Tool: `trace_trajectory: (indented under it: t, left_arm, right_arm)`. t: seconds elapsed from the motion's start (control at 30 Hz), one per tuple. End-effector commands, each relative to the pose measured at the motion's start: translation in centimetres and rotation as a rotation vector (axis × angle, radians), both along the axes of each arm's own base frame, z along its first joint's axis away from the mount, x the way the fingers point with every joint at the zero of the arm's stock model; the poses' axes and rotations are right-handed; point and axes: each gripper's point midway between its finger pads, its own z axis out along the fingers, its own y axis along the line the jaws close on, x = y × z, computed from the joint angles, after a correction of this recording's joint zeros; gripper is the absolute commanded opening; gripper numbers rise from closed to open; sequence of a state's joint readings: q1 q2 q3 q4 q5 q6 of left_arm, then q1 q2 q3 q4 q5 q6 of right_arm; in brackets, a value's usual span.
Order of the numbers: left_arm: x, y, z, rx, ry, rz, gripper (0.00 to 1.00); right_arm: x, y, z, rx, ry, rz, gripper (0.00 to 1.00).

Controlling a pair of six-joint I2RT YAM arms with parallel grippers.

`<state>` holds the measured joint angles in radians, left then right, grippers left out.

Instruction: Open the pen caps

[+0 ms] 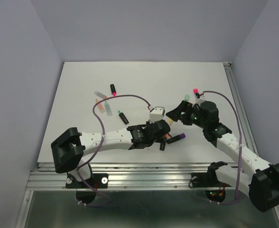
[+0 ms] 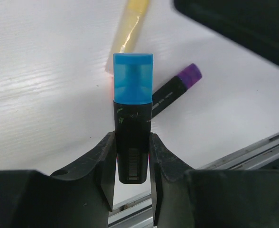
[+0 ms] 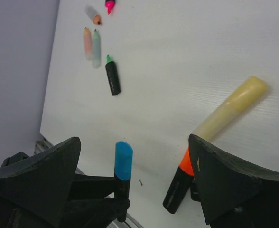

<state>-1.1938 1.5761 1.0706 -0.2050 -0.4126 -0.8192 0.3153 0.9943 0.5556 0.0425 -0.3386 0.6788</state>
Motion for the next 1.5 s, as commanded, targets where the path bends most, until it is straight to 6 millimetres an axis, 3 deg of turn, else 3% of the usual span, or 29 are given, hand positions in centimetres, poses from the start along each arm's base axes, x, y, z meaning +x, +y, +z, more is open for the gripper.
trace_trajectory:
  t: [0.0,0.13,0.37,0.6,0.8,0.9,1.3,1.47]
  left_arm:
    - [0.2,-0.4,1.6,-0.044,-0.084,-0.007,0.0]
    - [-0.1,-0.6,2.0,-0.052,-0.094,-0.011,0.0]
    - [-0.4,-0.5,3.2,-0.085,-0.111,-0.007,0.0]
    - [-0.7,-1.0,4.2,-0.112,-0.134,-0.034,0.0]
    - [-0.7,-1.1,4.2,-0.113,-0.133,-0.032,0.0]
    - [-0.8,-1.2,4.3,-0.115,-0.134,-0.036,0.0]
    - [-0.5,-1.6,5.2,-0.128,-0.149,-0.032,0.0]
    - [-0.4,-1.6,5.4,-0.131,-0.154,-0.029,0.0]
  right_arm:
    - [-0.9,4.6,4.0,0.12,-0.106,0.112,1.0]
    - [-1.4,6.5,3.8,0.131,-0.085,0.129,0.99]
    - [-1.7,6.8,1.6,0.095,-0.011,0.093,0.94]
    - [-1.8,7.2,1.0,0.119,0.054,0.084,0.84]
    - [-1.8,7.3,0.9,0.123,0.067,0.08,0.69]
    - [-2.0,7.0,1.0,0.125,0.067,0.068,0.56]
    - [-2.7,7.1,0.8,0.125,0.094,0.094,0.42]
    - [-2.9,7.1,1.1,0.131,0.088,0.103,0.18]
